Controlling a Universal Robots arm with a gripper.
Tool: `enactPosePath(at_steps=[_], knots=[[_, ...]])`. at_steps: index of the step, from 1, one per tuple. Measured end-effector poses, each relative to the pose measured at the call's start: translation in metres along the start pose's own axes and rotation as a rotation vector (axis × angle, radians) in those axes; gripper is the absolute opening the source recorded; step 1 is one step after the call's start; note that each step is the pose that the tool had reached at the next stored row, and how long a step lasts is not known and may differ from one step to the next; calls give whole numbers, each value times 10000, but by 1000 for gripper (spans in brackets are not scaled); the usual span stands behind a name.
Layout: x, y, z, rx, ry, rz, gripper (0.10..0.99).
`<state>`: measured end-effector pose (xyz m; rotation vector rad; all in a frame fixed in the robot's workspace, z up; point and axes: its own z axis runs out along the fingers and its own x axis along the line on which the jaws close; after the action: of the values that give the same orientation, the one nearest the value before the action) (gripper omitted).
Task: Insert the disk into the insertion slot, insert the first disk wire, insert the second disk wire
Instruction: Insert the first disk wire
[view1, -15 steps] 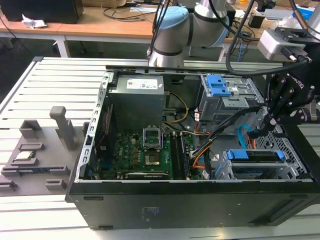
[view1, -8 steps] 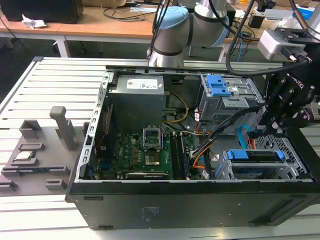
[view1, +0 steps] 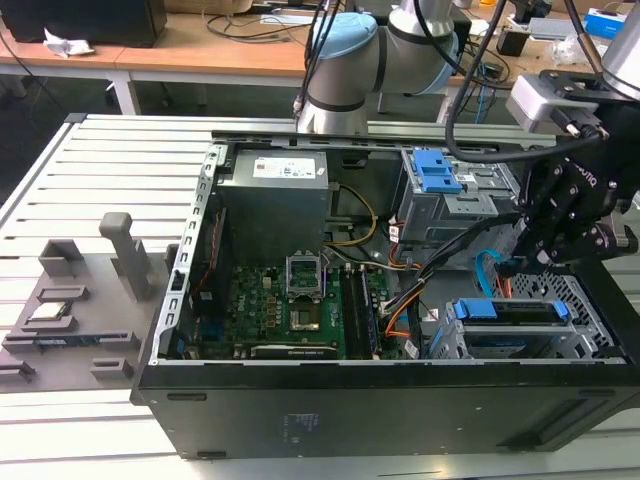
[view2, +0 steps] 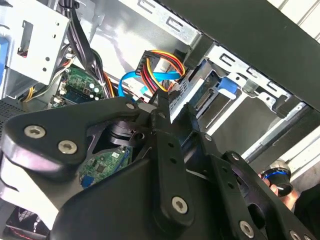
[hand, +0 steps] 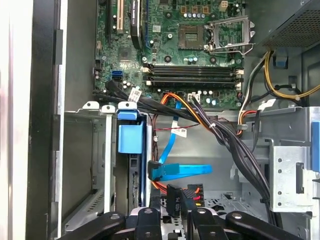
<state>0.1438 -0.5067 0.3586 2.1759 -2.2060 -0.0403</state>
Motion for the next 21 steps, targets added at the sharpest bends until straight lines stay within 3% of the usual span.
enactPosePath(at_steps=[2, 5, 10, 12, 17, 20, 21], knots=[[-5, -1, 23, 0, 13, 1, 302], [-5, -2, 44, 2, 133, 7, 302], [-5, -2, 44, 2, 162, 8, 286], [-5, -2, 44, 2, 173, 8, 169], [0, -3, 44, 3, 187, 9, 169], [119, -4, 47, 3, 187, 9, 169], [202, -6, 50, 2, 188, 9, 169]])
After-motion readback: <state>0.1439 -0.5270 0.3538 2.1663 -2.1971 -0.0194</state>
